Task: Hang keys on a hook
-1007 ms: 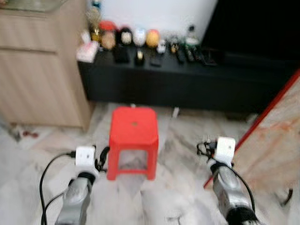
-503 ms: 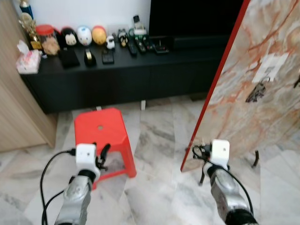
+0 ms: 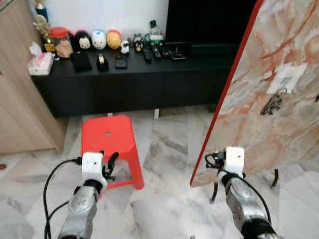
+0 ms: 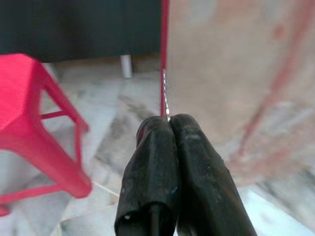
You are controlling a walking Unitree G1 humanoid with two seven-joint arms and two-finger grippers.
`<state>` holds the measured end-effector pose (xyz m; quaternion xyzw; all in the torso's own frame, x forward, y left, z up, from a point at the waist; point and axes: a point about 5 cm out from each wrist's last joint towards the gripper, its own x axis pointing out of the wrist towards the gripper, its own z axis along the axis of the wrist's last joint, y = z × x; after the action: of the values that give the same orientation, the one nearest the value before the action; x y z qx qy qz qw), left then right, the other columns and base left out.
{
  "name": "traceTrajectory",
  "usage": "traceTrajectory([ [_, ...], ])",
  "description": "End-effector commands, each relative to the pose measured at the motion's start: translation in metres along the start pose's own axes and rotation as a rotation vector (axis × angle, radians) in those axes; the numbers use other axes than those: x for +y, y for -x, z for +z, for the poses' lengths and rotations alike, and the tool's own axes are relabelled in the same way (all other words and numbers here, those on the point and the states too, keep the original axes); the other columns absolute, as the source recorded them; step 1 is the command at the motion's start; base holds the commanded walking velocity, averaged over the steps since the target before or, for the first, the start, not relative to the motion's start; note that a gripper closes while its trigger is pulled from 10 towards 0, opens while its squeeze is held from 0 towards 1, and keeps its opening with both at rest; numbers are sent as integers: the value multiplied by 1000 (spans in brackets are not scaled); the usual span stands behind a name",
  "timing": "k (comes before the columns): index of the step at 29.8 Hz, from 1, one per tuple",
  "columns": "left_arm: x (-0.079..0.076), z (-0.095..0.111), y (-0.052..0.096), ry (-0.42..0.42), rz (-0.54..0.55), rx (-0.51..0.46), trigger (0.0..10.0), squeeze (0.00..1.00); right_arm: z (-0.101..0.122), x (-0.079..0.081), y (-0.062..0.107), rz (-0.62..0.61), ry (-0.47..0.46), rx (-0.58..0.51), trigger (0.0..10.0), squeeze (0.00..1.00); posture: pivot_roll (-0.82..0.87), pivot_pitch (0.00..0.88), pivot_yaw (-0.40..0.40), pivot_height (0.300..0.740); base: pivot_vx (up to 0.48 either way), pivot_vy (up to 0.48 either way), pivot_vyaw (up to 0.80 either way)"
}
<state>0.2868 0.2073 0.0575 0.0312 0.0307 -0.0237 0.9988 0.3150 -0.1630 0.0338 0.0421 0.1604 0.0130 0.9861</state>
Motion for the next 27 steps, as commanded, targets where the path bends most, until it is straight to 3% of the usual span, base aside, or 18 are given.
traceTrajectory([
  [1,-10,-1,-3,1,-29,8,10000,0,-3,-10,2,-27,18,29,10000,0,151,54,-66,740,0,-368,0],
  [27,-10,6,-6,-3,-28,-14,10000,0,7,-5,-3,32,118,64,10000,0,148,64,-67,740,0,-370,0],
])
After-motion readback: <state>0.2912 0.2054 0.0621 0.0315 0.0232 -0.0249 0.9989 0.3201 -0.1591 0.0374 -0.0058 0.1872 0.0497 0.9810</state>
